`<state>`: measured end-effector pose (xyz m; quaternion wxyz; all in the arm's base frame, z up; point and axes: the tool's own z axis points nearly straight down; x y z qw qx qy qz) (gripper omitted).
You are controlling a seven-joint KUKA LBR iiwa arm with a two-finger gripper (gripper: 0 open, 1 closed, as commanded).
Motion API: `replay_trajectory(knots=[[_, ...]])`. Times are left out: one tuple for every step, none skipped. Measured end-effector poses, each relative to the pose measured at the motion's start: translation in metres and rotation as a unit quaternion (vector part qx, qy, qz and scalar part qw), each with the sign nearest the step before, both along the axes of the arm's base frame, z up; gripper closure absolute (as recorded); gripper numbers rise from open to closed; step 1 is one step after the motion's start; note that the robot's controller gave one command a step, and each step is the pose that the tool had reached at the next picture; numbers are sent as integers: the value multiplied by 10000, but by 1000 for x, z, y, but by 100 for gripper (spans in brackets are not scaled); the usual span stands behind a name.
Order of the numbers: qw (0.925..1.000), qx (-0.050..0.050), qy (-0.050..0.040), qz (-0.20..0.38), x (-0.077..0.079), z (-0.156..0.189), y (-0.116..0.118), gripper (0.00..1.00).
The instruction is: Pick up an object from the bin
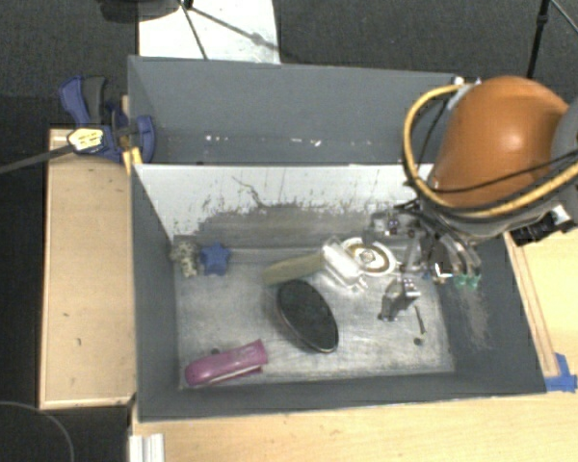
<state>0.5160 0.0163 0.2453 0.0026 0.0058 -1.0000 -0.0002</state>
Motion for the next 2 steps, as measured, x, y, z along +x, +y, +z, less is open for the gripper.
replay_trajectory(knots=[[9986, 1, -35, 520, 55, -175, 23, 0], [10000, 16, -30, 17, 41, -174, 108, 0]])
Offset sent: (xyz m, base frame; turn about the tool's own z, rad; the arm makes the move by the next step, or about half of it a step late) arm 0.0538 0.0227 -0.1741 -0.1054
